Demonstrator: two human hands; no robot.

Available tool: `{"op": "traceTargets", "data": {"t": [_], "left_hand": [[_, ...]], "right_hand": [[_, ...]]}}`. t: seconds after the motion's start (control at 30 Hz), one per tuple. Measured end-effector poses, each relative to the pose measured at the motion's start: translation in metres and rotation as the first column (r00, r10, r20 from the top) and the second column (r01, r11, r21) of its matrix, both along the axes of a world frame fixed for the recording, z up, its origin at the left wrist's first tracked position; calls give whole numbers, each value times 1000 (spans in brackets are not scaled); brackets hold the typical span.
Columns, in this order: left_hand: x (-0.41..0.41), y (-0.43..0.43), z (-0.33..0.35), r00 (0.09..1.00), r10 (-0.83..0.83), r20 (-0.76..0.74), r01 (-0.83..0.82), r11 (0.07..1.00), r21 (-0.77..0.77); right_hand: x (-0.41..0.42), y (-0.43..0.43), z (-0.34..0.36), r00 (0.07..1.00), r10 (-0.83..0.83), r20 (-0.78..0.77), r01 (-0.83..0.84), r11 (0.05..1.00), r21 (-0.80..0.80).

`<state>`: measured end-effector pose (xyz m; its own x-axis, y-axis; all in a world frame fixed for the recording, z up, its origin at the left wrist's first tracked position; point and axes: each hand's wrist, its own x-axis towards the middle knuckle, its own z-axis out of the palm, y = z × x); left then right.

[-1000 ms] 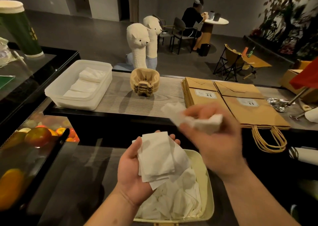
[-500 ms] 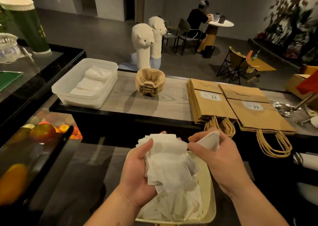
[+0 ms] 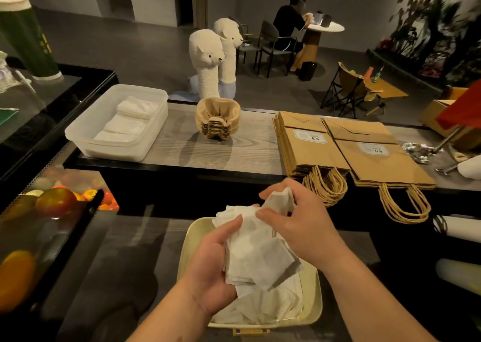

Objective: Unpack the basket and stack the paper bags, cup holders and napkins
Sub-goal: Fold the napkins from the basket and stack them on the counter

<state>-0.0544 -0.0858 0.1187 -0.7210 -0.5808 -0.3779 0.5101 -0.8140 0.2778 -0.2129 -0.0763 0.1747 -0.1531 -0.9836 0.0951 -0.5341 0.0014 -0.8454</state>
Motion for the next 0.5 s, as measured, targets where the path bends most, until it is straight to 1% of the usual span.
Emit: {"op": "traceTargets", "data": {"t": [0.07, 0.1, 0.13, 0.17, 0.2, 0.23, 0.27, 0.3, 0.33, 0.4, 0.5], "left_hand": [[2, -2, -1, 1000, 30, 0, -30, 999, 11], [5, -5, -1, 999, 39, 8, -39, 999, 16], [7, -7, -1, 999, 35, 17, -35, 999, 21], [9, -9, -2, 999, 26, 20, -26, 999, 21], [12, -11, -2, 1000, 19, 22, -19, 1000, 14], [14, -13, -2, 999, 17, 33, -17, 1000, 8], [14, -14, -2, 999, 13, 51, -13, 1000, 6], [15, -15, -2, 998, 4, 63, -4, 1000, 7], [14, -16, -1, 997, -8, 77, 7, 1000, 13], [11, -16, 0, 995, -32, 97, 30, 999, 21], [6, -13, 3, 988, -24, 152, 27, 1000, -13]], "right_hand": [[-5, 9, 0, 998, 3, 58, 0, 998, -58], [-9, 16, 0, 995, 45, 90, -39, 997, -68], [-13, 26, -1, 988, 117, 100, -111, 992, -58], [-18, 34, -3, 978, 202, 45, -200, 979, -44], [-22, 41, -5, 956, 281, -87, -285, 958, -35], [-24, 46, -8, 907, 334, -255, -354, 934, -37], [-27, 48, -13, 849, 354, -393, -407, 912, -57], [-28, 48, -18, 805, 357, -473, -442, 894, -77], [-28, 48, -22, 786, 357, -505, -461, 883, -94], [-26, 47, -26, 781, 341, -523, -472, 871, -138], [-27, 46, -27, 828, 319, -462, -454, 865, -216]]}}
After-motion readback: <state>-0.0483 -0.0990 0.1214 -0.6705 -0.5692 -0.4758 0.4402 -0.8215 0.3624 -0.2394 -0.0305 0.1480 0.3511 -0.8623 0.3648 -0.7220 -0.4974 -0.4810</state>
